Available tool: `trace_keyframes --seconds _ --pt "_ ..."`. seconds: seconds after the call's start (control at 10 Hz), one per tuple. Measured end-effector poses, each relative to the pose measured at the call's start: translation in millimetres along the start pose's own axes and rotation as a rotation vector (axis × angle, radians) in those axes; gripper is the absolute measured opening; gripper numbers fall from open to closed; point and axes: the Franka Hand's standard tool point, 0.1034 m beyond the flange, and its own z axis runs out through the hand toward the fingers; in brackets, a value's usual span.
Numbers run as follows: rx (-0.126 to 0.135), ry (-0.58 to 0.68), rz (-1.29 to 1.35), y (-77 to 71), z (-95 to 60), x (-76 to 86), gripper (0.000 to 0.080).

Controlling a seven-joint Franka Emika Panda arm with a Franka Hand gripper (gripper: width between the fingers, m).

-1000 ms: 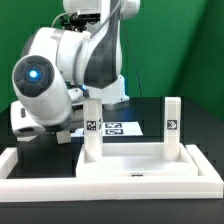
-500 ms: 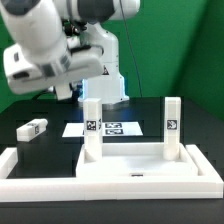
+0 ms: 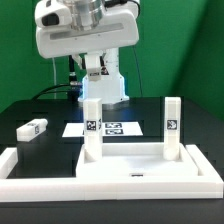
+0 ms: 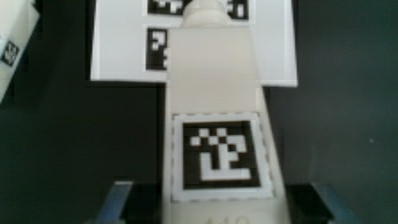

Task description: Assemble desk

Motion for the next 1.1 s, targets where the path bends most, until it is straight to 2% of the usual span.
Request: trace_keyframes --seconds 0.1,0.2,0.3,0.5,0.6,0.7,1.1 --pt "-0.015 0.062 0.026 -2.0 1.7 7.2 0.029" --pt "-0.045 0.149 0.042 -16.2 4.6 26.6 0.029" --pt "-0.06 0.216 0.042 -30.7 -3.7 42.1 0.029" --pt "-0.092 0.382 0.063 -36.8 -20.7 77.4 0.029" --pt "-0.085 0.415 0.082 -40.5 -35.1 88.1 0.029" --pt "-0.068 0.498 0.104 -43.6 -49.8 100.4 0.029" --pt "-0.1 0.744 0.085 -42.1 -45.5 106.6 0.029"
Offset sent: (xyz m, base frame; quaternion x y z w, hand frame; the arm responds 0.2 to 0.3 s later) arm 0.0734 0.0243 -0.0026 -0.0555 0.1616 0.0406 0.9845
